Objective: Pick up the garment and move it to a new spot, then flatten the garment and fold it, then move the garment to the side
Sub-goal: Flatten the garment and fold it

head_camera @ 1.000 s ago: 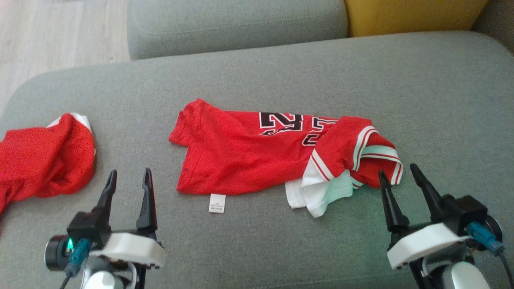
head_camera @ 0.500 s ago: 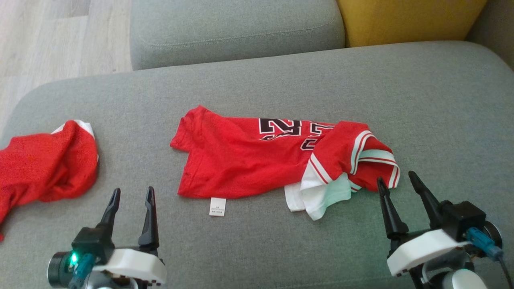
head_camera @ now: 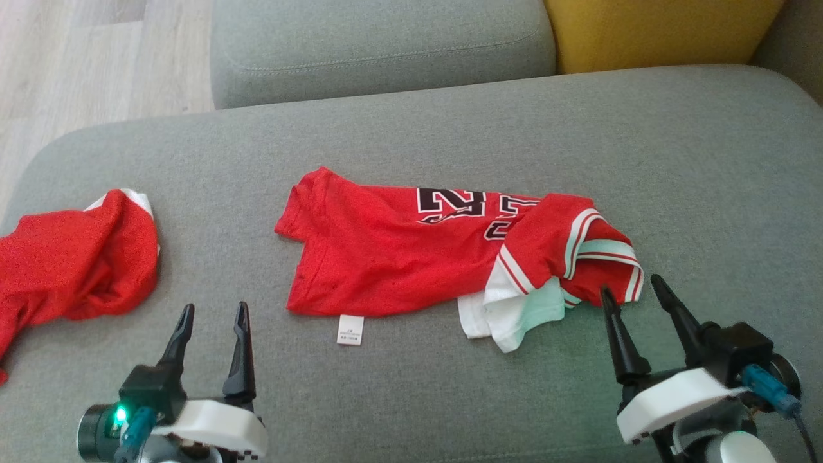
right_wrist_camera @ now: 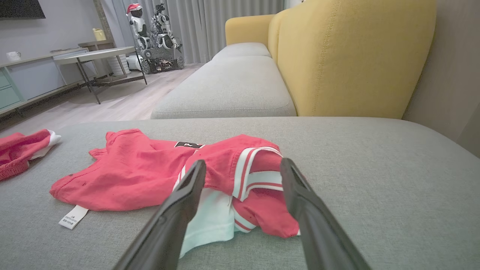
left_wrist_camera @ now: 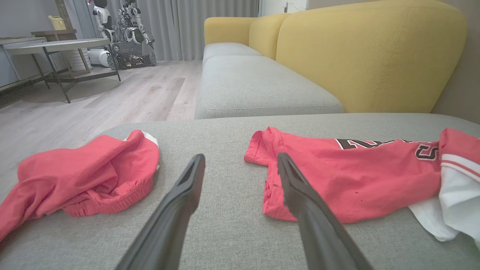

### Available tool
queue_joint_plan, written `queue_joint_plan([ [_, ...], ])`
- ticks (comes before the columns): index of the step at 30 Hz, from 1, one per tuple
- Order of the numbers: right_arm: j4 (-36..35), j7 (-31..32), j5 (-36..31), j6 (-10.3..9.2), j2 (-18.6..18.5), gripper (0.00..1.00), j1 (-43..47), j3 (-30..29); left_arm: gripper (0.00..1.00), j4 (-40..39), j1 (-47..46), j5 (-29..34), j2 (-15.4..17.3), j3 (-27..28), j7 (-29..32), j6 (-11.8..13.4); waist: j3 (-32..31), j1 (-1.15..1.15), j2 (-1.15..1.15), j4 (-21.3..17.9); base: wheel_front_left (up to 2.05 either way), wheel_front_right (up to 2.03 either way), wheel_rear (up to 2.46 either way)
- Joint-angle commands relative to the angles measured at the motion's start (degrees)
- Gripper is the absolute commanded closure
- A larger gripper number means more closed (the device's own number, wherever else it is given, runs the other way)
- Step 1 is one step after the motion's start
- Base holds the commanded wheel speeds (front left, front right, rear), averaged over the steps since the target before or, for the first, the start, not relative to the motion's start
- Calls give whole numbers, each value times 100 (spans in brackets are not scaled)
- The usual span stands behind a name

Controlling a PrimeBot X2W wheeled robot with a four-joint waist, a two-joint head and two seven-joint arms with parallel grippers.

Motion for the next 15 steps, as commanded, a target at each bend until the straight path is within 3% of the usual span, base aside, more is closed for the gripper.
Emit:
queue_joint_plan([
  [1,-202,22,-28,-4,-38,0,-122,176,0,-151,-258,8,95,173,-39,25,21,0,0,26,0,0,0],
  [7,39,143,101,-4,-25,0,-248,403,0,-125,-404,-14,65,137,-42,-8,158,0,0,143,0,0,0],
  [15,886,78,446,-4,29,0,-699,761,0,-33,-713,23,-2,62,-57,-82,433,0,0,402,0,0,0],
])
